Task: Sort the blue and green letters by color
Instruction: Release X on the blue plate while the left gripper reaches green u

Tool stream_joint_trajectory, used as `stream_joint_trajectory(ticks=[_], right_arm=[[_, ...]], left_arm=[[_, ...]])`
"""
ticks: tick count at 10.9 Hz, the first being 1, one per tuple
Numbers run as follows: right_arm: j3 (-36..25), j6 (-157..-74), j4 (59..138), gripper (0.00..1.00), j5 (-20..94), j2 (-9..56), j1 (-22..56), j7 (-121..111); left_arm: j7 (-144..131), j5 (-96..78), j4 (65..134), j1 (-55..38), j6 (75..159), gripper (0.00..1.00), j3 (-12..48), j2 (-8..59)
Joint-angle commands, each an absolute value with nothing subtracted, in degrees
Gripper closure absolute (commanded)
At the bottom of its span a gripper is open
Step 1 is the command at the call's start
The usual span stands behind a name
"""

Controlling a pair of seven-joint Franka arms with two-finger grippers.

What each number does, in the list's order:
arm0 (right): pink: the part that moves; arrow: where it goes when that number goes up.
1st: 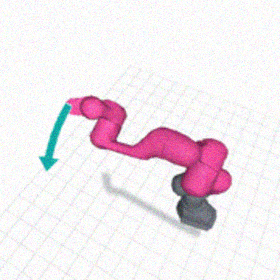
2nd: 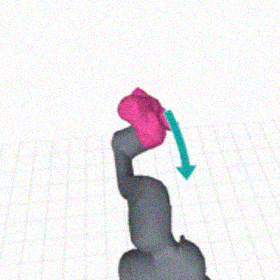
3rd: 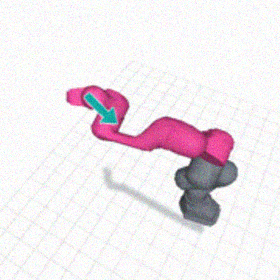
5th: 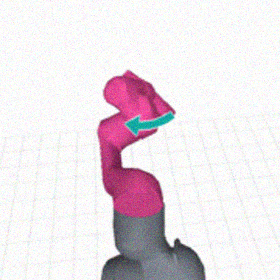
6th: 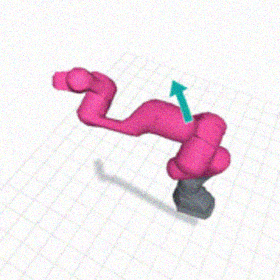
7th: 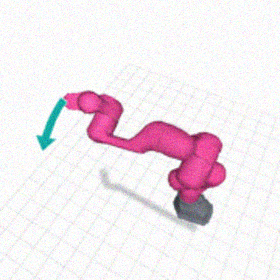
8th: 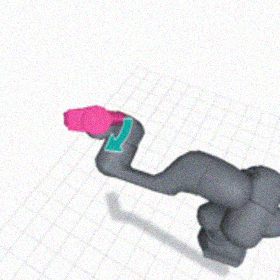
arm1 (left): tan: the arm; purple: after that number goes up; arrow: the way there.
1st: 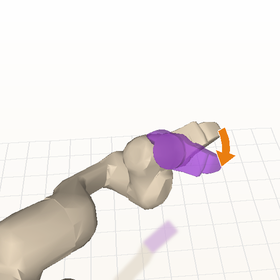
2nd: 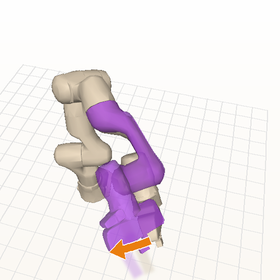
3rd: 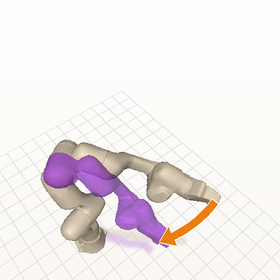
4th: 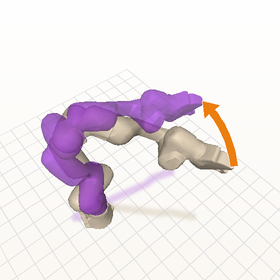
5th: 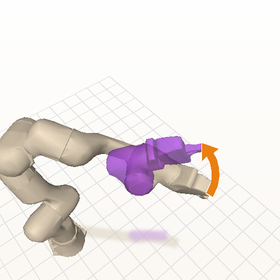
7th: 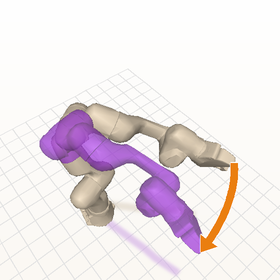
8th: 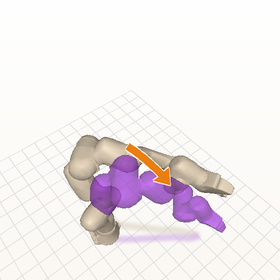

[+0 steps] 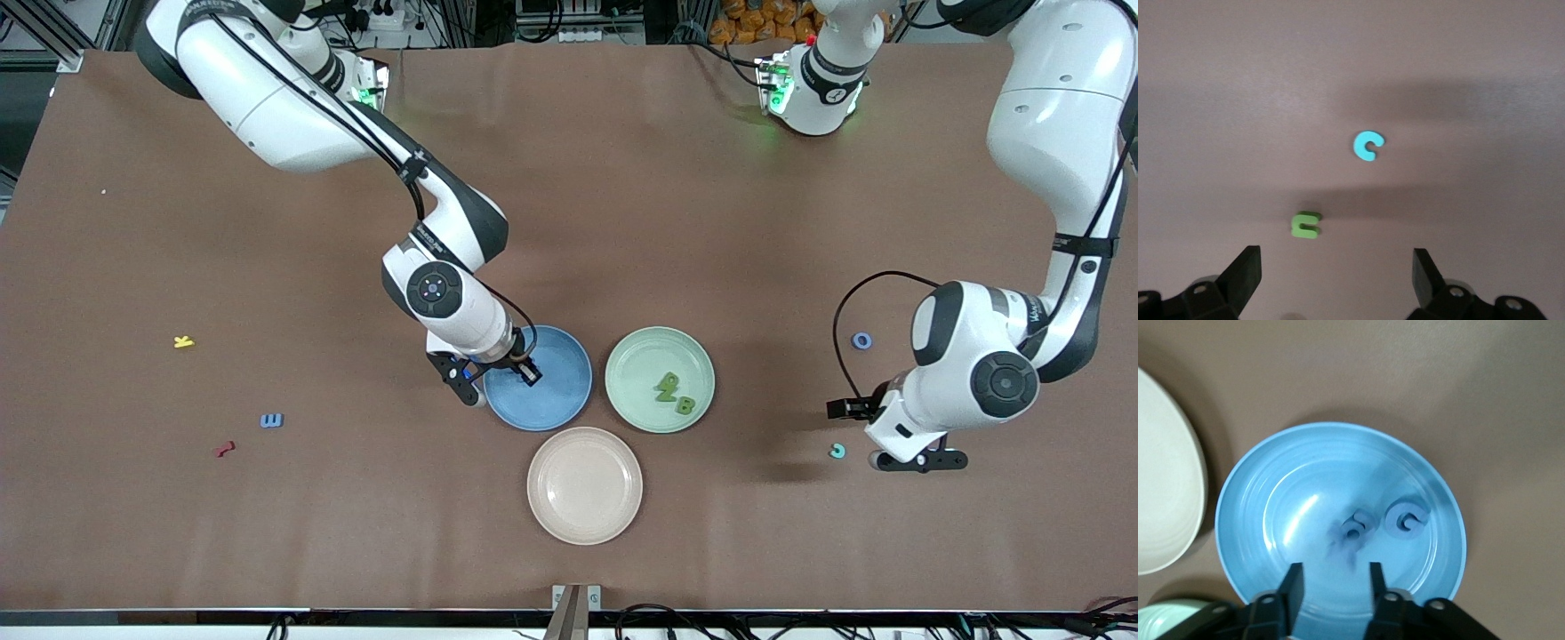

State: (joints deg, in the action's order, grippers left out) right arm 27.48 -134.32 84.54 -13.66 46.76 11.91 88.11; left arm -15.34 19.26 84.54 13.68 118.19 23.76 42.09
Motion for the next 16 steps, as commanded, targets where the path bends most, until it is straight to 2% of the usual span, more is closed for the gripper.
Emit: stream_joint_trajectory(ticks=[1,4,9,12,15,16], right_arm=[[26.63,-131.76,83.41,0.0,-13.97,46.94,11.96,88.24],[25.66,-126.66,83.5,0.0,-19.33,46.84,7.41,79.94],[25.84,-120.95,84.72,0.0,-19.42,43.87,-11.47,51.92],[26.54,-121.29,87.97,0.0,-19.34,40.61,-22.21,30.39],[26.46,-124.08,89.2,0.0,-19.6,40.34,-25.22,19.36],[26.19,-128.02,90.95,0.0,-20.82,40.34,-25.66,16.99]], left_arm=[[-13.18,20.92,89.01,16.25,125.21,0.0,24.35,42.01],[-13.01,20.92,92.89,17.4,131.91,0.0,24.26,42.01],[-12.92,24.61,96.59,19.69,137.71,0.0,23.99,42.54],[-13.01,24.61,97.73,19.78,139.57,0.0,23.91,43.15],[-13.01,24.61,99.4,20.13,141.33,0.0,23.82,43.15],[-13.01,24.78,99.84,20.13,141.59,0.06,23.82,43.07]])
